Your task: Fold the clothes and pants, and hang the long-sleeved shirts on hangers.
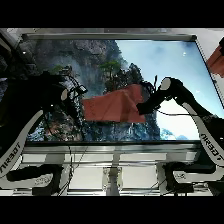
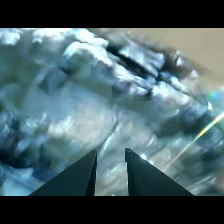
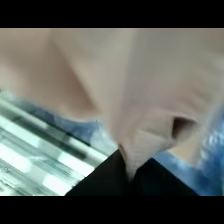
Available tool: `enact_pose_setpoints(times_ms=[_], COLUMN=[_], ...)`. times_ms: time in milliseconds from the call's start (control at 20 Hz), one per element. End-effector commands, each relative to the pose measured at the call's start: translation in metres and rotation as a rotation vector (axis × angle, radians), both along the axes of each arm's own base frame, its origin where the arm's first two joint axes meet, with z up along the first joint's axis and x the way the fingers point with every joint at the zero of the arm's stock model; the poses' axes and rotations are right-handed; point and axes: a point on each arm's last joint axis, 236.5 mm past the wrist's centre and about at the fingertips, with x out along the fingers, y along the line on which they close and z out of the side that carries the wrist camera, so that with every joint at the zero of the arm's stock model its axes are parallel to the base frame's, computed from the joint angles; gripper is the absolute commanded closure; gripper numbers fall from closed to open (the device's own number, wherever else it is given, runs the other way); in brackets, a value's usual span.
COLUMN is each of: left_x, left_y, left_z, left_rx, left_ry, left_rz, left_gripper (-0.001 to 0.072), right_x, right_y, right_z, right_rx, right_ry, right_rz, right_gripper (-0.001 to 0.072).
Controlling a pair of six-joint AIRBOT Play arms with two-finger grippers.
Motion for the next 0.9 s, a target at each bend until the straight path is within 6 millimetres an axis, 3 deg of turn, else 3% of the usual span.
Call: enact_pose_setpoints(times_ms=[0,50,250,300,350,500,650,800,850], left_x=[-0.01,-0.011,-0.004,-0.001,0.002,0.006,0.007,0.011,0.012], left_y=[-0.004,0.0,0.014,0.017,0.022,0.03,0.034,0.033,0.03], left_z=[0.0,0.001,0.019,0.024,0.031,0.045,0.055,0.069,0.075], left_rx=[0.0,0.02,0.032,0.024,0.015,-0.046,-0.155,-0.3,-0.364], left_ry=[0.034,0.036,-0.017,-0.038,-0.061,-0.097,-0.104,-0.122,-0.123], left_rz=[-0.014,-0.018,-0.001,0.013,0.031,0.101,0.204,0.318,0.363], left_gripper=[0.047,0.0471,0.047,0.047,0.0469,0.0469,0.0469,0.045,0.0381], right_x=[-0.023,-0.025,-0.028,-0.024,-0.02,0.001,0.022,0.054,0.067], right_y=[0.004,0.003,-0.011,-0.019,-0.028,-0.061,-0.084,-0.088,-0.081], right_z=[0.001,0.001,0.011,0.02,0.03,0.059,0.067,0.063,0.062], right_rx=[0.015,0.014,-0.027,-0.041,-0.05,-0.088,-0.086,-0.051,-0.011], right_ry=[0.102,0.112,0.131,0.131,0.129,0.093,0.04,-0.075,-0.116], right_rz=[-0.01,-0.006,0.025,0.028,0.025,-0.031,-0.112,-0.174,-0.178], right_gripper=[0.0487,0.0407,0.0345,0.017,0.0054,0.0042,0.0041,0.0041,0.0041])
